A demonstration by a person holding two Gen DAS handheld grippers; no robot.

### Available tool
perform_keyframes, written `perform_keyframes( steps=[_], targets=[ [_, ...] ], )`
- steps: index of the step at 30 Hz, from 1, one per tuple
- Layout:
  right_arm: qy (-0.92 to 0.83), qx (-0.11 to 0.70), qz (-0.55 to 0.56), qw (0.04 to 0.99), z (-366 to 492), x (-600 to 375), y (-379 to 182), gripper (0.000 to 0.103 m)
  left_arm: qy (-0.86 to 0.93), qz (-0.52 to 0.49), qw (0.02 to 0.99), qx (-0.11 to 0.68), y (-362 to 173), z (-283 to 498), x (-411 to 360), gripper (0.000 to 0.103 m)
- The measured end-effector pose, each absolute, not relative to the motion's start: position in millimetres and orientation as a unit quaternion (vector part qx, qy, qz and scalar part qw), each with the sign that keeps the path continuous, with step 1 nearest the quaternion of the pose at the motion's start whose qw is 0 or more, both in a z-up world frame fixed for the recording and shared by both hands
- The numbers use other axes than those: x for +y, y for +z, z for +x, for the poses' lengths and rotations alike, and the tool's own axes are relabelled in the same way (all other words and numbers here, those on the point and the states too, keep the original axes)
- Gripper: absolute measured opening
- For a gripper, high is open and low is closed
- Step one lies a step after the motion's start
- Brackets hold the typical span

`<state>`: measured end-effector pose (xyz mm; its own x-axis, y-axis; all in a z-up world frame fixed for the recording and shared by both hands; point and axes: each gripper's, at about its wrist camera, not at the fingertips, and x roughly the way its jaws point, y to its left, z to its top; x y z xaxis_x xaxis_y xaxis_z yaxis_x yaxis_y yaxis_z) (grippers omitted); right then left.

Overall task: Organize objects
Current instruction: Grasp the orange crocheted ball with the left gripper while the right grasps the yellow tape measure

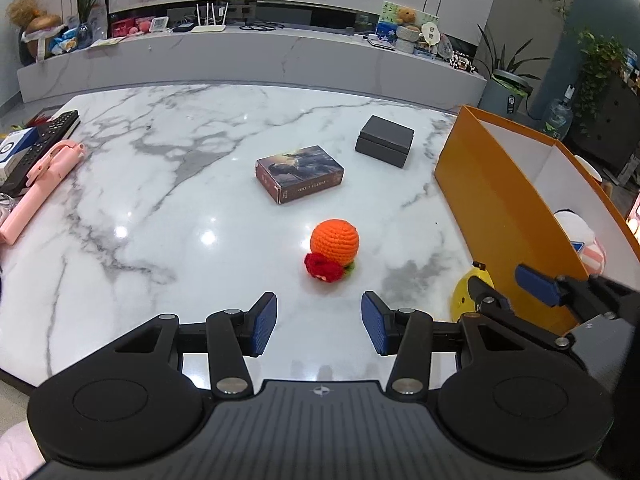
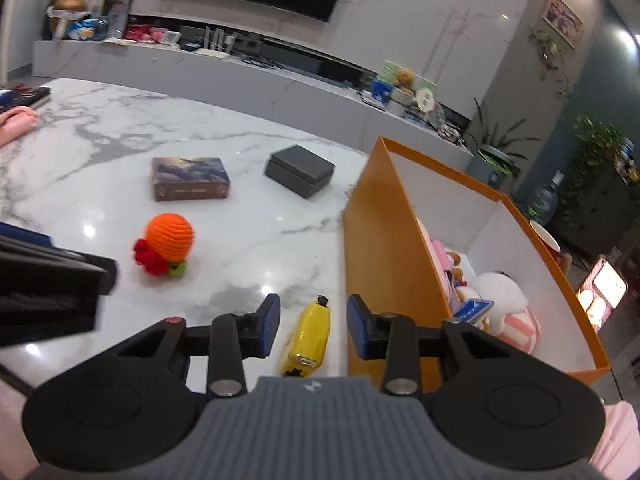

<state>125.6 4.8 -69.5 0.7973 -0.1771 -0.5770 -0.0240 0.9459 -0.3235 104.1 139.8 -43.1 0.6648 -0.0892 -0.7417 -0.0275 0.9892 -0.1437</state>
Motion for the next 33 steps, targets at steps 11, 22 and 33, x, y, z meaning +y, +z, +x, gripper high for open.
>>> perform_keyframes(
  steps=[11,22,33],
  targets=[
    [-0.079,0.366,-0.127,0.918,146.9,0.4,-99.9,0.038,-0.035,-0.071,0.902,0.425,-53.9,121.2,137.7,0.055],
    [-0.056,0.371,-0.085,0.923,154.4,-11.0,-97.6,0.024,-0.070,-0.019,0.897,0.437,-60.3,151.6,131.6,0.062],
    [-0.010,0.369,-0.058,0.928,162.1,-16.2,-95.1,0.023,-0.077,0.007,0.890,0.450,-79.5,192.9,124.4,0.062]
  ],
)
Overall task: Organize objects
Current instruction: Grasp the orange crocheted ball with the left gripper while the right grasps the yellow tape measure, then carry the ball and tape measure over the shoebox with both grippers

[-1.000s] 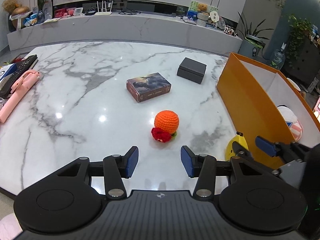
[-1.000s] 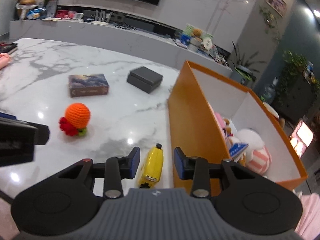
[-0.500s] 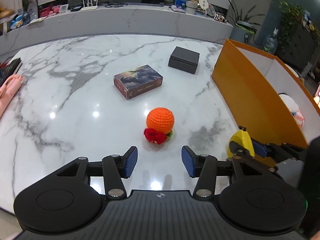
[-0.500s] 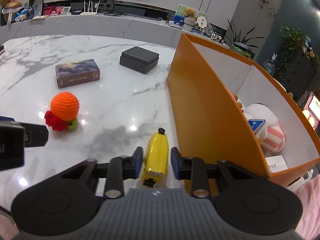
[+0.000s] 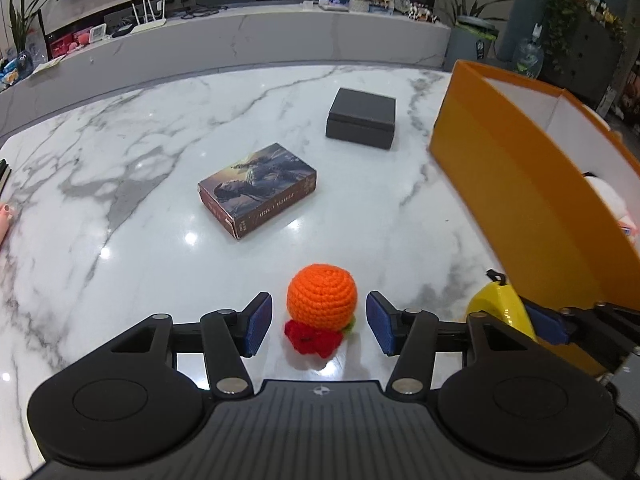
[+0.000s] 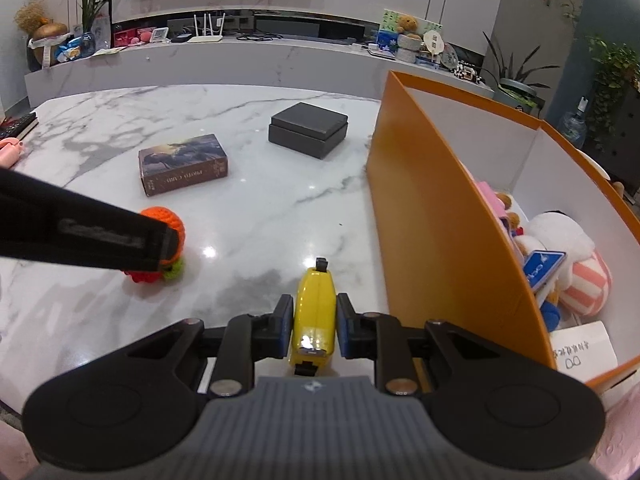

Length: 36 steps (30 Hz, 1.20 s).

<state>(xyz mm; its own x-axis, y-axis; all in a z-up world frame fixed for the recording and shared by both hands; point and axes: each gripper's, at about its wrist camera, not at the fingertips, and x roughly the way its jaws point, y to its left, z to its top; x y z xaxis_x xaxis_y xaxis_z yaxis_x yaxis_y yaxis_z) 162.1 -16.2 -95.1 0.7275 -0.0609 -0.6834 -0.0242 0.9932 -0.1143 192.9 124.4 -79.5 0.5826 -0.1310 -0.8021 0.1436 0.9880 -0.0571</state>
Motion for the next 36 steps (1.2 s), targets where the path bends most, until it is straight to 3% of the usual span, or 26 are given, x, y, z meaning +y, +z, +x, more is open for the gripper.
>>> perform_keyframes(
  steps=[3,6,8,18,36],
  targets=[
    [-0.004,0.368,-0.058,0.928,164.3,-16.1,-95.0,0.023,-0.077,0.005,0.887,0.455,-85.4,197.9,124.1,0.061],
    [0.000,0.366,-0.060,0.929,166.9,-16.4,-95.1,0.023,-0.078,0.000,0.885,0.459,-89.3,200.9,124.2,0.048],
    [0.004,0.366,-0.060,0.929,168.6,-17.1,-95.0,0.023,-0.080,-0.003,0.886,0.457,-90.6,201.0,124.1,0.046],
    [0.032,0.360,-0.054,0.931,163.1,-20.0,-84.6,0.023,-0.072,-0.015,0.894,0.442,-75.5,191.0,124.8,0.045],
    [0.060,0.244,0.011,0.968,130.4,-100.4,20.6,0.023,-0.163,0.058,0.925,0.338,35.0,162.1,31.4,0.045]
  ],
)
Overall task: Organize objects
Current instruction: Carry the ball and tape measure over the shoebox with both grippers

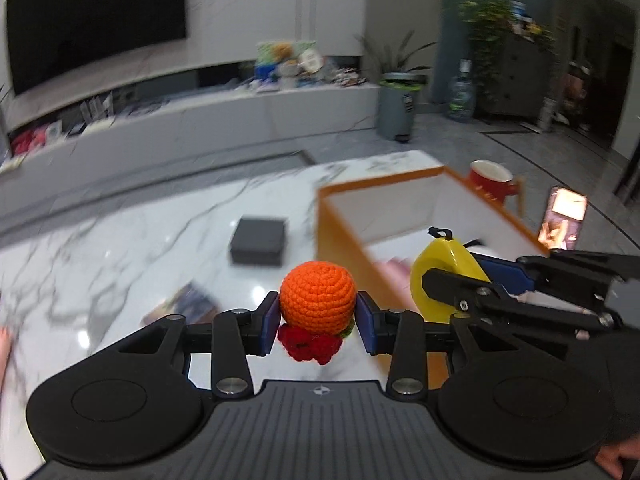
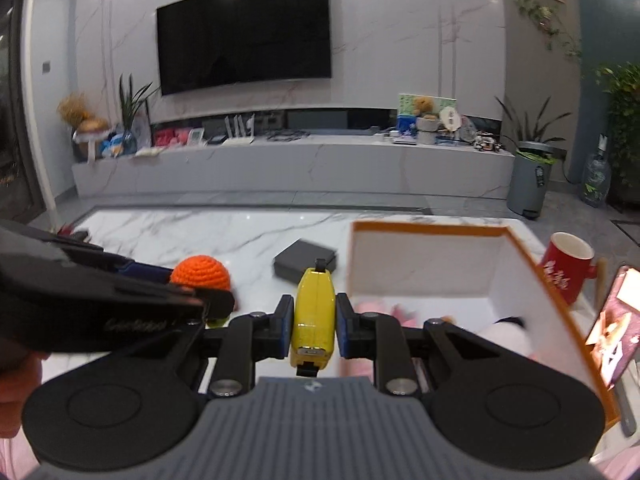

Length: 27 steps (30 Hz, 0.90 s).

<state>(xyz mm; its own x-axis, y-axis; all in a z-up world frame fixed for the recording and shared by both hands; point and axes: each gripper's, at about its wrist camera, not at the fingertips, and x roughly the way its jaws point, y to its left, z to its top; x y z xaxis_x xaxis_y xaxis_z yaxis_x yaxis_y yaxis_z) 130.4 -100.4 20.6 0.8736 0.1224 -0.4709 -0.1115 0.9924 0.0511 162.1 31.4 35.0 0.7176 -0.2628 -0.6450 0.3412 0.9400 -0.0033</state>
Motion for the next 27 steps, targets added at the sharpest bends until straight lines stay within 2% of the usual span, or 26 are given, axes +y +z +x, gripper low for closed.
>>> perform_keyframes(
  steps=[5,10,16,27],
  targets=[
    [0.040,0.257,0.040,0.965,146.7,-155.9,36.7,0.023,-0.206,0.084,0.916,0.334,42.8,181.2,-14.3,0.045],
    [0.041,0.319,0.114,0.940,182.0,-220.2,37.4,0.023,-0.237,0.114,0.898,0.353,33.6,217.0,-57.5,0.045],
    [0.064,0.388,0.219,0.893,241.1,-271.3,17.6,0.023,-0.265,0.210,0.865,0.371,10.3,259.5,-108.7,0.045],
    [0.071,0.453,0.276,0.845,328.0,-277.0,-45.6,0.023,-0.260,0.357,0.789,0.427,-49.3,323.2,-142.8,0.045]
  ],
)
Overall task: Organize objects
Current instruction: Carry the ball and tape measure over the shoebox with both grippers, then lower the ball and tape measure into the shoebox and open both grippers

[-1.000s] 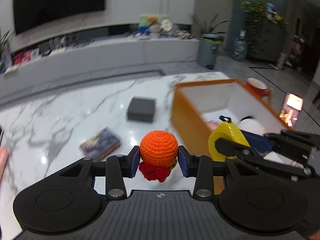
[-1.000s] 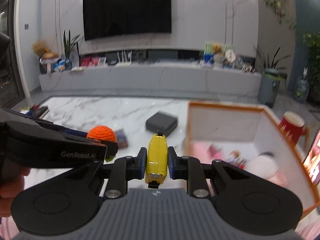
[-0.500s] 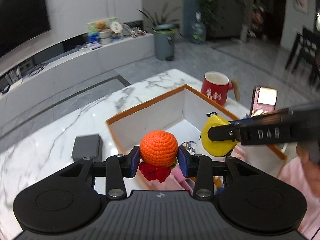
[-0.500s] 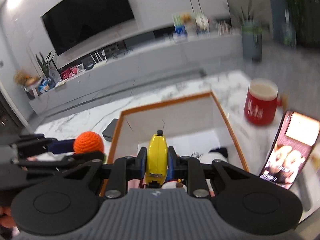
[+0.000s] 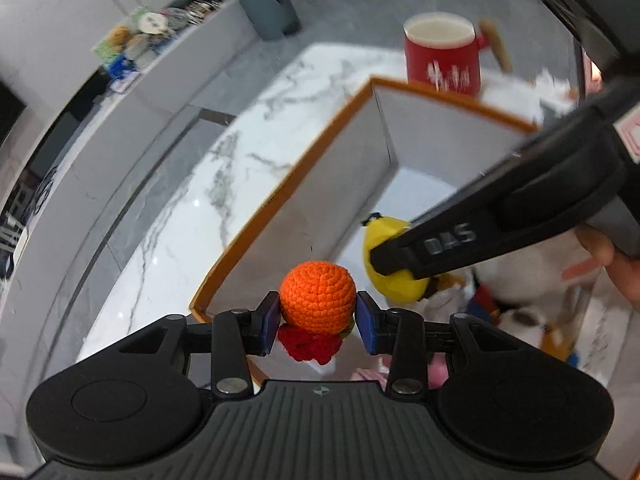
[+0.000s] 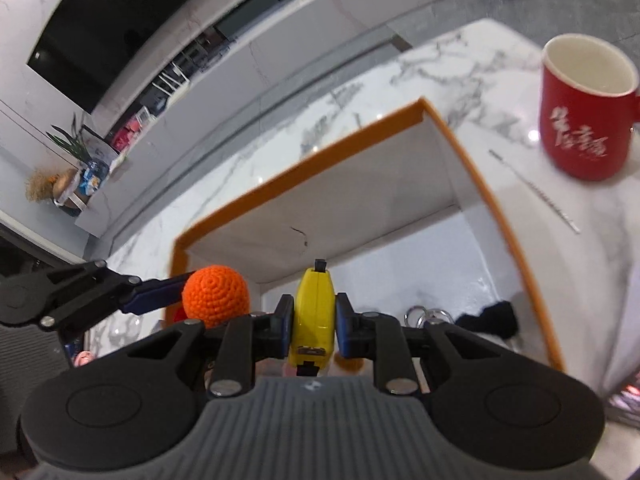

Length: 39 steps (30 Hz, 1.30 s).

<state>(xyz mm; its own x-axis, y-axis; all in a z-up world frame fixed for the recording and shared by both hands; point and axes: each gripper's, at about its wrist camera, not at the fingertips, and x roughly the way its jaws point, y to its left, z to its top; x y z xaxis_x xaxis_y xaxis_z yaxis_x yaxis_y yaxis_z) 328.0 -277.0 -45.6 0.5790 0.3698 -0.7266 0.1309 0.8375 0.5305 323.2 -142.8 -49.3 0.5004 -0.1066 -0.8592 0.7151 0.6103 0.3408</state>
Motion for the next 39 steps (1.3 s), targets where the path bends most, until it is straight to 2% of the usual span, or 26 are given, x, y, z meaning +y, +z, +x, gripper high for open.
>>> perform_keyframes(
  steps=[8,17,22,26,39],
  targets=[
    [0.081,0.476,0.299,0.823,366.0,-270.2,-73.6,0.021,-0.255,0.405,0.740,0.473,-75.7,348.0,-142.7,0.046],
    [0.086,0.503,0.302,0.805,379.7,-265.8,-93.8,0.021,-0.258,0.410,0.731,0.480,-84.8,350.0,-135.2,0.050],
    [0.080,0.504,0.285,0.811,378.7,-264.3,-91.3,0.024,-0.261,0.407,0.733,0.478,-84.0,347.5,-129.8,0.052],
    [0.070,0.506,0.263,0.819,377.0,-264.5,-88.2,0.031,-0.267,0.387,0.741,0.479,-78.1,344.5,-122.1,0.053],
    [0.032,0.520,0.235,0.821,370.2,-269.5,-89.8,0.037,-0.272,0.352,0.762,0.471,-56.7,323.3,-99.1,0.056]
  ],
)
